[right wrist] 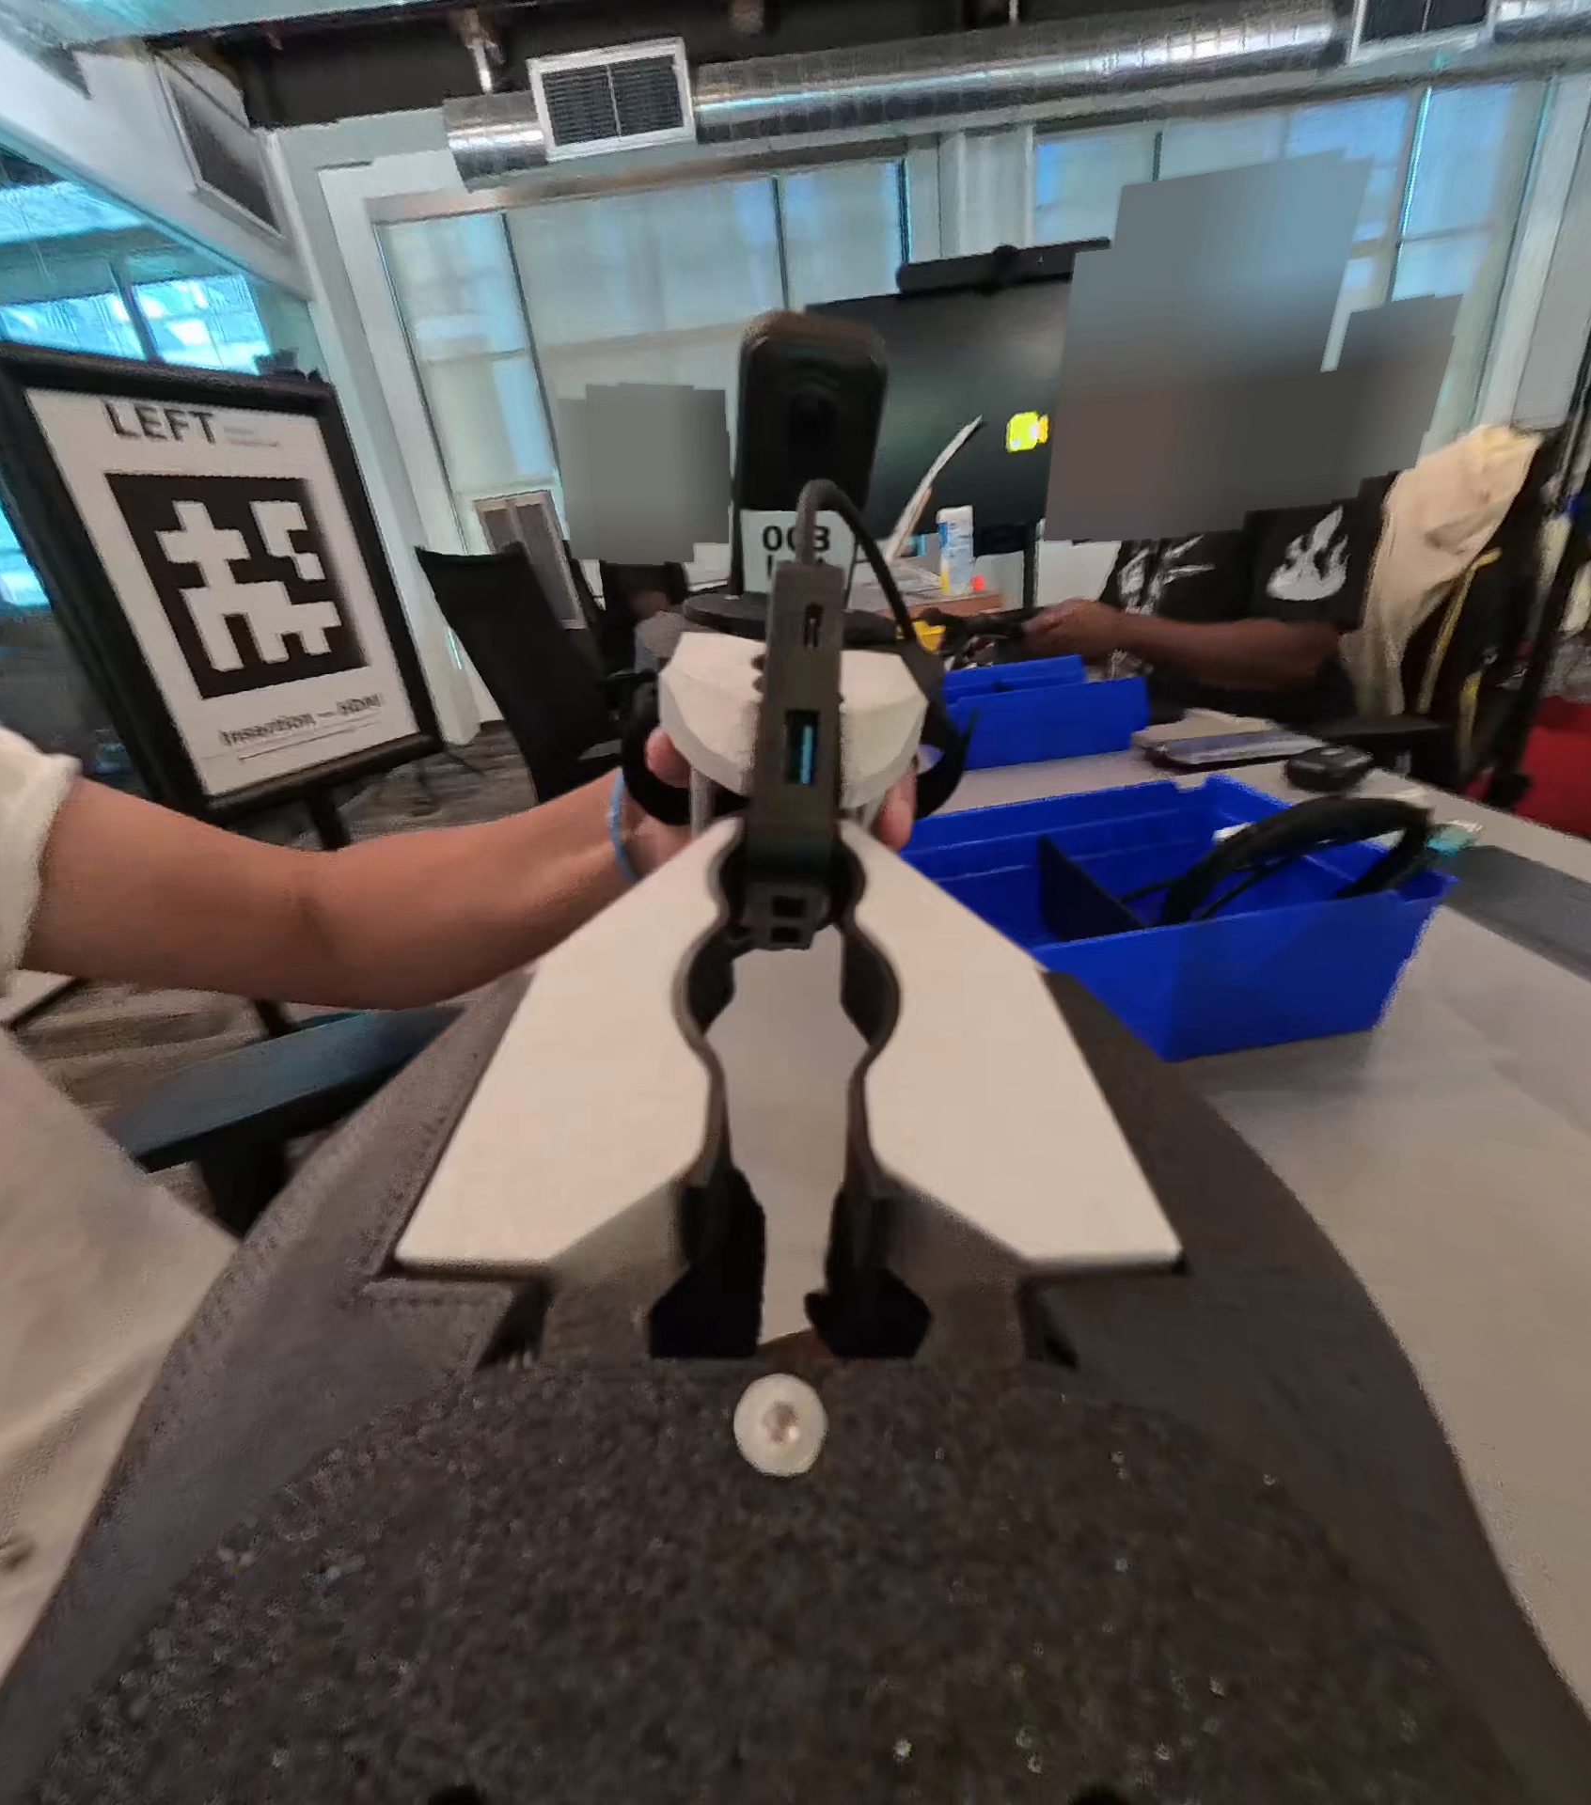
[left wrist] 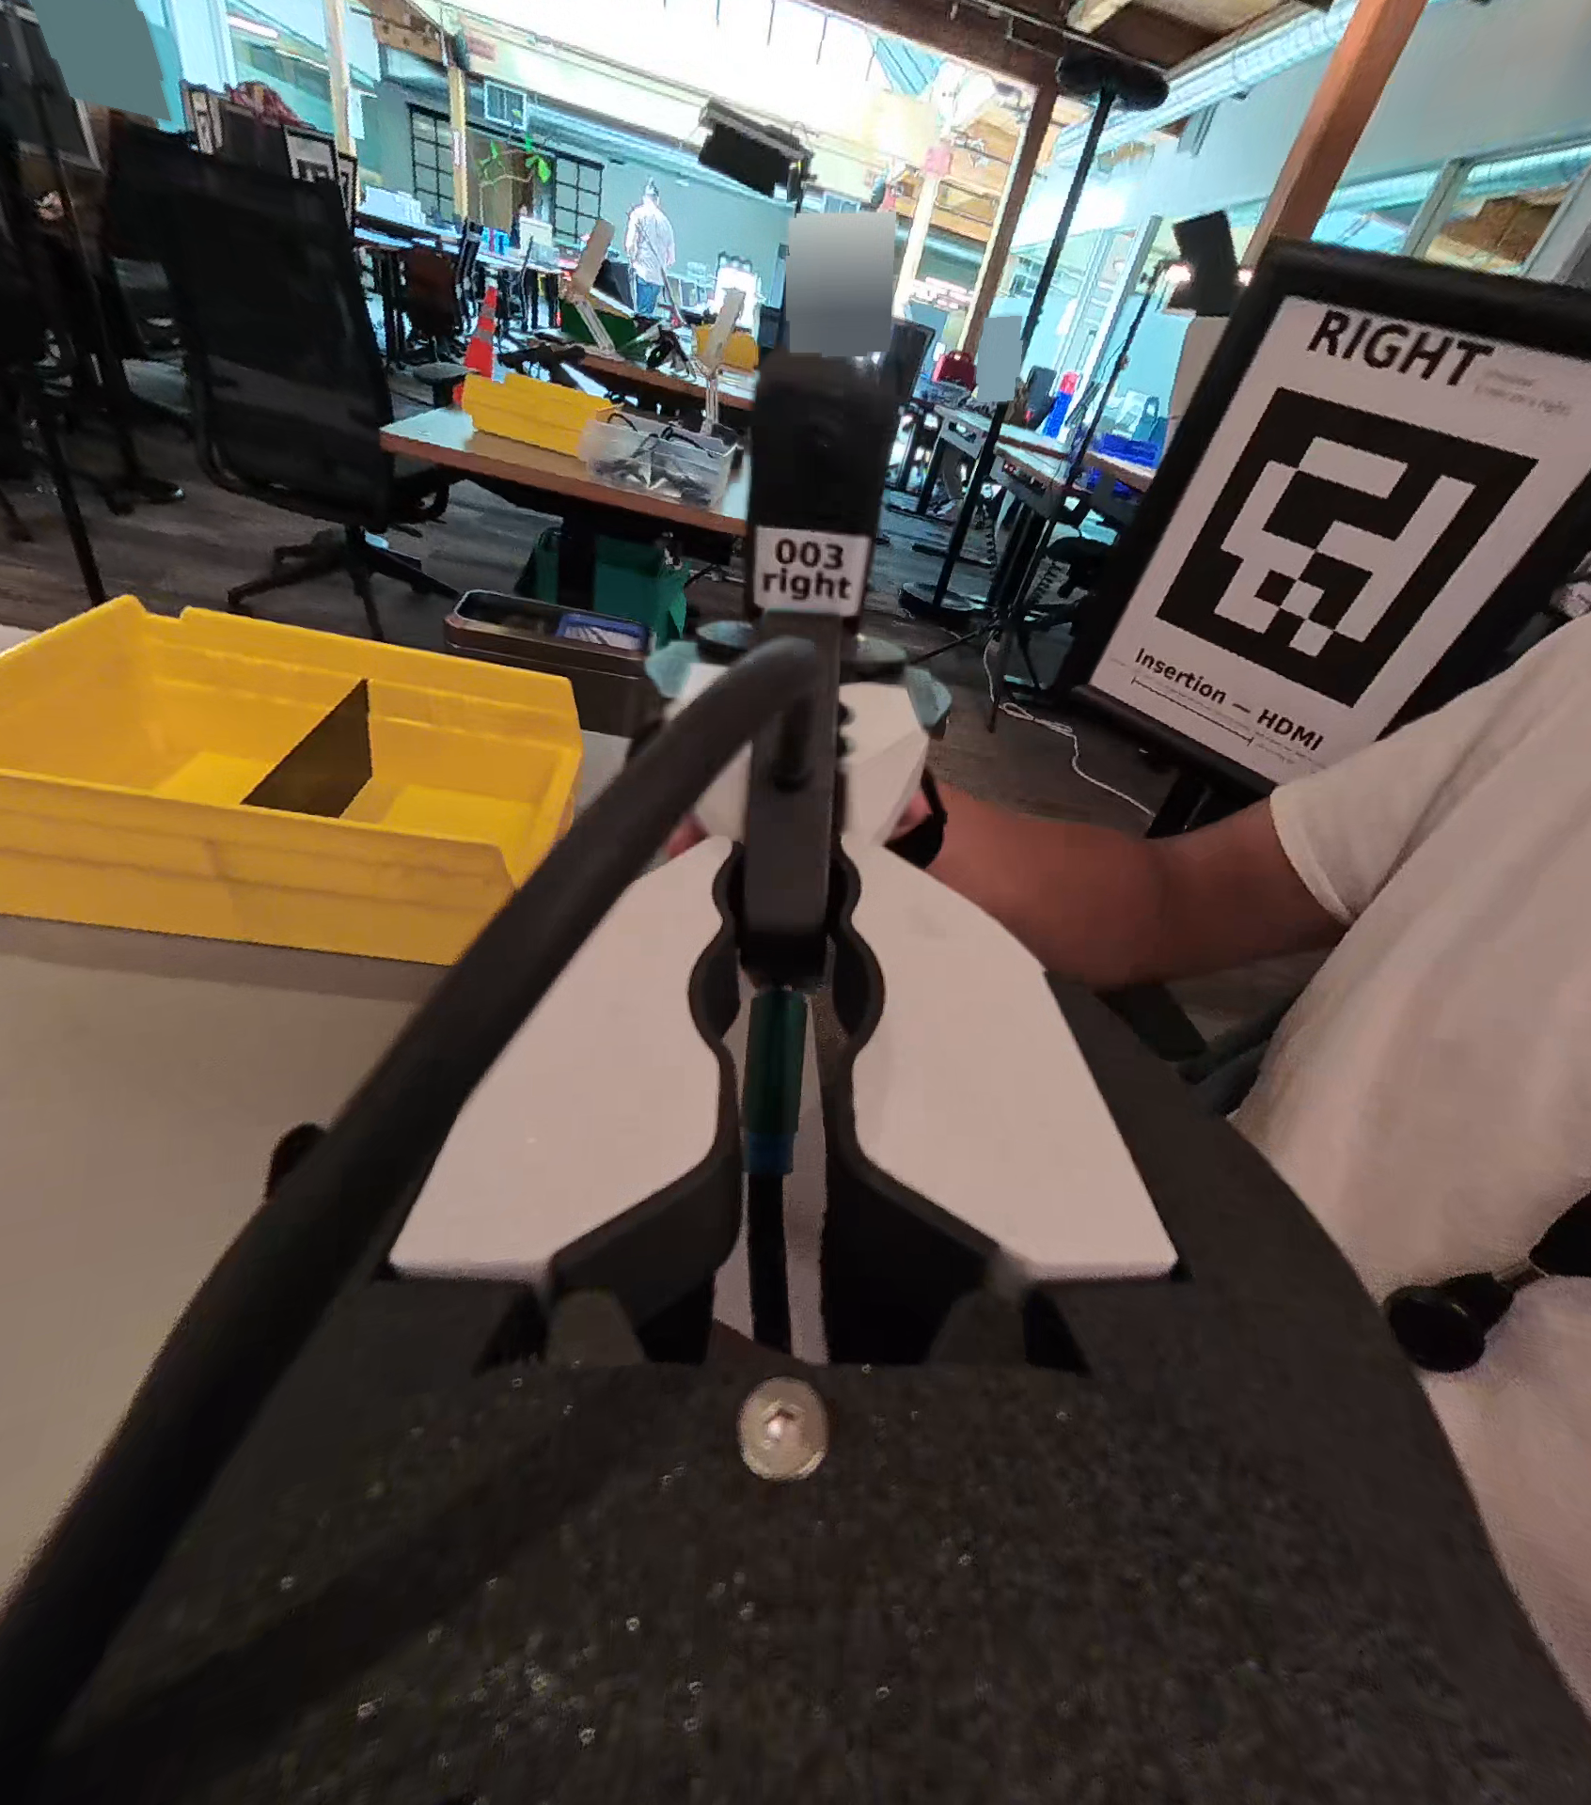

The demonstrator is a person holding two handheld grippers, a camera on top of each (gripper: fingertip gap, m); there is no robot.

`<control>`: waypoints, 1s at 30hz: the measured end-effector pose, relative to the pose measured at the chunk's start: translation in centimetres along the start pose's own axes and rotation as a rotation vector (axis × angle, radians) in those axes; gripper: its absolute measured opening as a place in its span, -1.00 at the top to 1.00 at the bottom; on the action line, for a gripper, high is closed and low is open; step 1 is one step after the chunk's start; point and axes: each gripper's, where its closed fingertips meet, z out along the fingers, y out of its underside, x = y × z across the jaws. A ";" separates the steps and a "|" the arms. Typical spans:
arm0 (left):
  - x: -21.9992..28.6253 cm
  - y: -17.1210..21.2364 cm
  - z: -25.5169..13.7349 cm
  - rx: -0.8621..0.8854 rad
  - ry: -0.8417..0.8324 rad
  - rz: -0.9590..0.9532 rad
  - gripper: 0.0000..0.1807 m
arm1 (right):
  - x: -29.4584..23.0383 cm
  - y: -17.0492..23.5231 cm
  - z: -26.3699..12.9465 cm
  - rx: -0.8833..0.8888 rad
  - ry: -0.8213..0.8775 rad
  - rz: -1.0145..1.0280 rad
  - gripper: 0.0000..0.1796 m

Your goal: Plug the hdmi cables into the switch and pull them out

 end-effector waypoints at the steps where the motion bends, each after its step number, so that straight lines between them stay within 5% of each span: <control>1: -0.6 0.0 0.1 0.011 -0.016 -0.013 0.84 | 0.7 0.1 0.0 0.020 0.044 -0.030 0.84; 4: -4.2 0.4 -0.2 0.040 -0.182 -0.091 0.74 | 3.3 0.5 -0.1 -0.019 0.201 -0.123 0.86; 10: -7.0 2.6 -1.8 0.054 -0.489 -0.139 0.43 | 9.3 -1.0 -3.0 -0.393 0.795 -0.837 0.86; 14: -7.2 3.3 -1.9 0.144 -0.546 -0.300 0.34 | 9.7 2.5 -0.8 -0.569 0.873 -1.113 0.86; 18: -7.5 4.0 -2.4 0.246 -0.434 -0.531 0.35 | 8.7 5.5 2.0 -0.655 0.870 -1.337 0.86; 21: -7.8 4.6 -3.6 0.318 -0.354 -0.638 0.69 | 8.0 5.9 3.1 -0.627 0.876 -1.351 0.85; 25: -8.8 5.6 -5.0 0.349 -0.283 -0.716 0.80 | 7.6 7.9 3.8 -0.617 0.742 -1.189 0.72; 30: -8.6 5.2 -6.6 0.385 -0.200 -0.673 0.85 | 6.4 6.3 2.0 -0.311 0.582 -0.486 0.71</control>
